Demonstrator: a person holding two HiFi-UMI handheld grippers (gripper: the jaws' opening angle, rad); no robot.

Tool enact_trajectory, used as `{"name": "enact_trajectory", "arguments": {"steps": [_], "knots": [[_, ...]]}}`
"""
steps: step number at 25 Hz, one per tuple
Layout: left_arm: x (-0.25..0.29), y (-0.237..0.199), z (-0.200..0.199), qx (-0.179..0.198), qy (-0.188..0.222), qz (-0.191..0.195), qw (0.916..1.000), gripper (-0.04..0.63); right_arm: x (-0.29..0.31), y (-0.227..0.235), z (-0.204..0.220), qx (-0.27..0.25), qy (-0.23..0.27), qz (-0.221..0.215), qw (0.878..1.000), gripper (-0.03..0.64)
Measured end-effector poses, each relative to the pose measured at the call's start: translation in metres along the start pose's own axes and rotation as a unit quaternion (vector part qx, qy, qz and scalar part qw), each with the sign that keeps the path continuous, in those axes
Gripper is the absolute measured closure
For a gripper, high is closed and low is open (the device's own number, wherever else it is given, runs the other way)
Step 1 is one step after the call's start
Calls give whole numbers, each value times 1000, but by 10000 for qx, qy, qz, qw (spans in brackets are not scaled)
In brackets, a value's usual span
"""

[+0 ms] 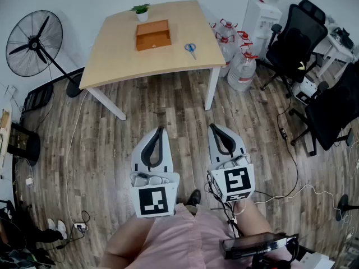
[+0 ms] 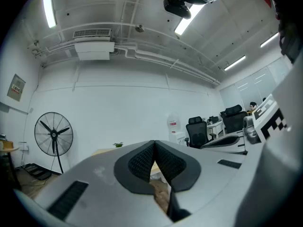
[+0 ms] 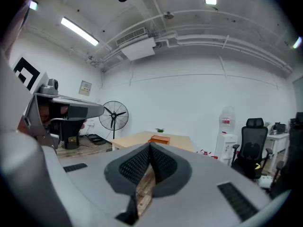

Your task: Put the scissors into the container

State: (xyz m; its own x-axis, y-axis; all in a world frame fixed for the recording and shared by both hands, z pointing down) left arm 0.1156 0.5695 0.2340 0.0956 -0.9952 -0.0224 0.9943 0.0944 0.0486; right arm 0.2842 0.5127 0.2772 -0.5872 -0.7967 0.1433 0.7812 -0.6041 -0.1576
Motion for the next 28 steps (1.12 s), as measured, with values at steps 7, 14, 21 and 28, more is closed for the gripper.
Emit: {"name": "enact_trajectory", "arguments": {"steps": [7, 14, 21, 28], "knots": [[1, 4, 4, 28, -16, -79, 10000, 591, 5, 9, 1, 186, 104, -88, 9997, 615], [27, -28, 17, -80, -130, -274, 9995, 591, 49, 7, 4, 57, -28, -136, 9999, 611], [112, -79, 39, -255, -230, -263, 9991, 591, 142, 27, 14, 99, -221, -143, 9996, 612], [214, -149, 43, -245, -220, -94, 9994, 591, 254, 55, 0, 83, -274, 184, 9994, 612]]}}
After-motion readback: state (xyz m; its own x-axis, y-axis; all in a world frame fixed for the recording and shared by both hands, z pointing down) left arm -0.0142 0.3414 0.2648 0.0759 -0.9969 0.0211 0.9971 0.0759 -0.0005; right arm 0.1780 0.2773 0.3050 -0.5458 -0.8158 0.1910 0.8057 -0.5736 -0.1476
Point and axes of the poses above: the fingertips, and each gripper's own axes: x forward along the fingers, y to its right, z out of its underside, the point moved 8 cm from there along -x, backward along the fingers, and after that the axes turned 3 degrees about -x, right-handed, at the moved point
